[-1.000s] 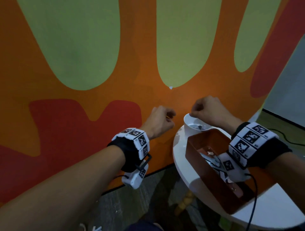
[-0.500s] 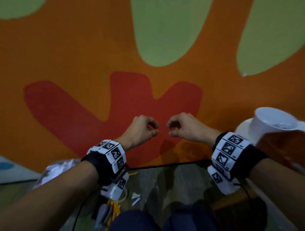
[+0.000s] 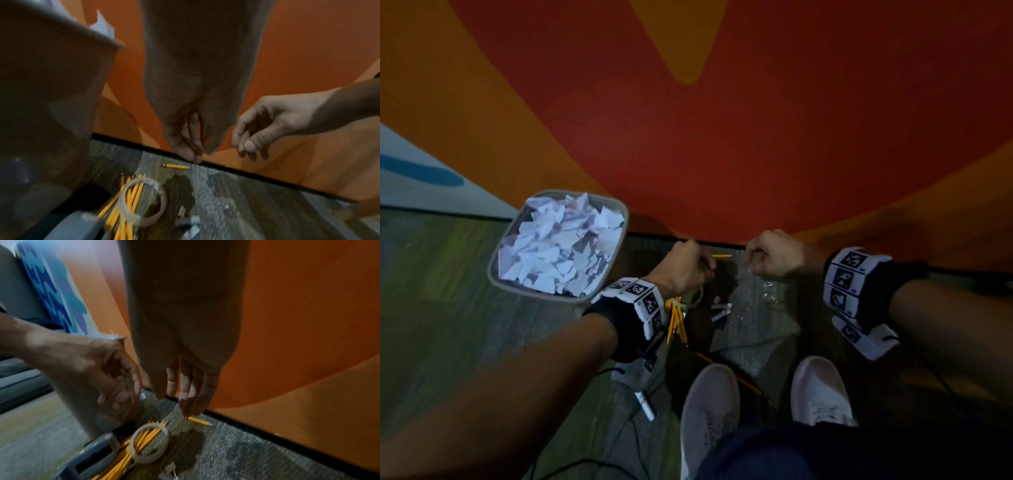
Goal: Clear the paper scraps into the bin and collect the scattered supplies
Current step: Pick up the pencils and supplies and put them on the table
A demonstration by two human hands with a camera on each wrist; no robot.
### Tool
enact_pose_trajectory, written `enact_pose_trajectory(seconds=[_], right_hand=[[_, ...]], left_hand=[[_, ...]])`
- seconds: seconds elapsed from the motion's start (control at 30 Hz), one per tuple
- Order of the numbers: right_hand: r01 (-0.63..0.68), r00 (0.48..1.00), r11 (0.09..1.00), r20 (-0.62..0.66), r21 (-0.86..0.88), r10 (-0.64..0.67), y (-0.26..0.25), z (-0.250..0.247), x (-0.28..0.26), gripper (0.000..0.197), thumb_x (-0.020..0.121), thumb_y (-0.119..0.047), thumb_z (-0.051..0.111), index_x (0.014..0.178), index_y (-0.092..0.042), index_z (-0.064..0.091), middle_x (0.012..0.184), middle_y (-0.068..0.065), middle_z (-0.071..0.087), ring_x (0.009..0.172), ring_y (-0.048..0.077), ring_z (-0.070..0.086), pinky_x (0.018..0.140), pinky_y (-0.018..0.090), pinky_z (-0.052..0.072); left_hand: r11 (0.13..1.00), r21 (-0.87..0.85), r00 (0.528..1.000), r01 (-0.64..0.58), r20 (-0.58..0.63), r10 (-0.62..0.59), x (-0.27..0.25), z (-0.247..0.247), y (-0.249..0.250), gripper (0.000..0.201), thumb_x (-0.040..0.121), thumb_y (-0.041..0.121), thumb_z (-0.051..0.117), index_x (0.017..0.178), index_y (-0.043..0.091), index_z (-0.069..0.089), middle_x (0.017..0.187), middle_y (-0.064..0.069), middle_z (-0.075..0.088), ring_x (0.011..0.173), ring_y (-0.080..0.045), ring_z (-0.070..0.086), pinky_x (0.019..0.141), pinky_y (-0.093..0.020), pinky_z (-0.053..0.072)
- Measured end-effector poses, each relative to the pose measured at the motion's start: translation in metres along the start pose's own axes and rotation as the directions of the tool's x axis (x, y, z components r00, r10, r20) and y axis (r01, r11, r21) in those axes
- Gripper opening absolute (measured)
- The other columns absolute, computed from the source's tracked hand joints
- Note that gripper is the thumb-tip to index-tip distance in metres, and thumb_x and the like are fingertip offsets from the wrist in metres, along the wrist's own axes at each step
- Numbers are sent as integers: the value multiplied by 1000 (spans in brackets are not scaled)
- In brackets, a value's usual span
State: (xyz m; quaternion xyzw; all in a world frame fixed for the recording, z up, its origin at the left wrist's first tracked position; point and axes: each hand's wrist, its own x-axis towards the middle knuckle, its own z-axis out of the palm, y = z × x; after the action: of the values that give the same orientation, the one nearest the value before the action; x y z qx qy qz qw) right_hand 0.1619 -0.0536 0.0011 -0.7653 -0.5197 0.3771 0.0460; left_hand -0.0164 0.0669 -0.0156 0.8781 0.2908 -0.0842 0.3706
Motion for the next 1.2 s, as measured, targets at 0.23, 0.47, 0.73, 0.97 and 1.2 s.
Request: enact_pose_trajectory(seconds=[0.23, 0.47, 0.73, 0.97, 1.2], right_hand=[[-181, 978, 887, 170, 424, 118, 25, 83, 57, 27, 98, -8, 51, 73, -16, 56, 69, 1, 53, 53, 7, 48, 48, 19, 41], [-166, 986, 836, 112, 522, 126, 53, 115, 73, 24, 95, -12, 52, 77, 0, 64, 80, 16, 55, 72, 26, 54, 70, 37, 40], [-43, 993, 996, 110, 75, 34, 43, 126, 74, 12, 88, -10, 65, 94, -9, 74, 95, 3, 68, 93, 21, 63, 76, 23, 50], [20, 982, 999, 187, 33, -26, 23, 168, 53, 14, 85, -22, 72, 87, -8, 75, 93, 6, 73, 90, 20, 66, 70, 26, 45], [14, 979, 1000, 205, 21, -18, 10, 223, 46, 26, 88, -36, 68, 93, -12, 61, 103, 15, 57, 104, 33, 56, 80, 34, 40]], left_hand=[[987, 68, 983, 146, 105, -152, 22, 62, -68, 18, 82, 8, 63, 89, 15, 78, 94, -10, 75, 93, -24, 70, 85, -34, 57], [998, 53, 901, 38, 429, -57, 15, 111, -97, 21, 83, -1, 59, 93, 7, 76, 95, -12, 74, 83, -24, 70, 70, -24, 48], [993, 74, 967, -89, 247, 68, 2, 116, -120, 7, 77, 19, 64, 82, 23, 66, 89, -3, 70, 86, -28, 68, 72, -41, 54], [940, 144, 922, -308, 291, 257, -7, 113, -113, 16, 78, 0, 62, 92, 5, 69, 105, -18, 66, 102, -37, 62, 85, -40, 48], [943, 219, 939, -251, 290, 182, -12, 118, -140, 34, 87, 4, 49, 115, 2, 68, 130, -23, 56, 122, -43, 48, 102, -52, 42]])
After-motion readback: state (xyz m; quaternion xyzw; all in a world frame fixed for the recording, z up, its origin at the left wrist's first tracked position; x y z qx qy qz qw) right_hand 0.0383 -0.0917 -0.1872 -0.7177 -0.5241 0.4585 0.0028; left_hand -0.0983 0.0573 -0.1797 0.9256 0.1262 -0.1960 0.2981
